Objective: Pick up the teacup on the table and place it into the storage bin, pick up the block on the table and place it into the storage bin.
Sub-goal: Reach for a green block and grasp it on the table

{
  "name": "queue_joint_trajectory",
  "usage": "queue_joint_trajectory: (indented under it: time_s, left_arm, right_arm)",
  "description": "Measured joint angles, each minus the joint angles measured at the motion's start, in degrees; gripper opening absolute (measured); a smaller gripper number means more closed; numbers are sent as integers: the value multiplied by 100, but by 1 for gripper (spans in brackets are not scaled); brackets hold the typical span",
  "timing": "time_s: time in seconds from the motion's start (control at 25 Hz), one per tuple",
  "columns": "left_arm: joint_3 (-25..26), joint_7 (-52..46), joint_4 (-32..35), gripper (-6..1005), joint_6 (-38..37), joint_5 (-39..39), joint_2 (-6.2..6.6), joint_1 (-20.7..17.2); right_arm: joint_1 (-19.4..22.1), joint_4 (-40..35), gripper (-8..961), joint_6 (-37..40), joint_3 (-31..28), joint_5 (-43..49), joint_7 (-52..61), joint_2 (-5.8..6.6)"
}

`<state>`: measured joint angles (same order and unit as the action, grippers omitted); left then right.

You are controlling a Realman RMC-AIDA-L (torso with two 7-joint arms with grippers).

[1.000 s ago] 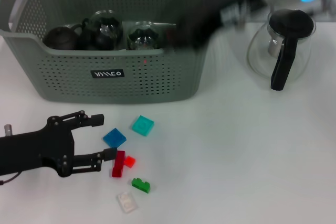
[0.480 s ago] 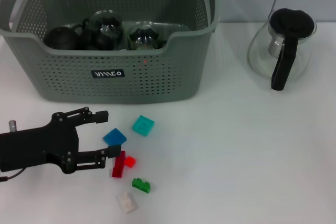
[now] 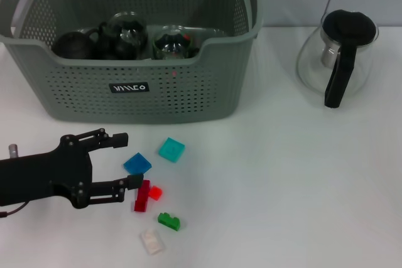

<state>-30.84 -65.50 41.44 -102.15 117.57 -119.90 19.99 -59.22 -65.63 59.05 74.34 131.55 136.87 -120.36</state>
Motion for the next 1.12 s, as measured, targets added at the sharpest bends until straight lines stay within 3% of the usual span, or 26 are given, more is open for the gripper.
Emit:
queue_joint_trajectory:
  time_s: [0.28,0.52,0.72,1.12]
  left_arm:
    - [-3,31,11,830,-6,34,10,-48]
    - [-2,37,9,830,43,43,19,-47]
    - [-3,37,20,830,52,46,19,-38]
    - [-1,38,38,829,64,145,28,-90]
  right_arm:
    - [1491,-1928,662,2429,-43,-948,-553,22]
    - [1950,-2035,903,4003,227,-742,-888,20]
    - [1953,-1413,919,3752,1111,-337,-825,-8]
    - [1394,179,891,1515,3213,-301,-709,-62]
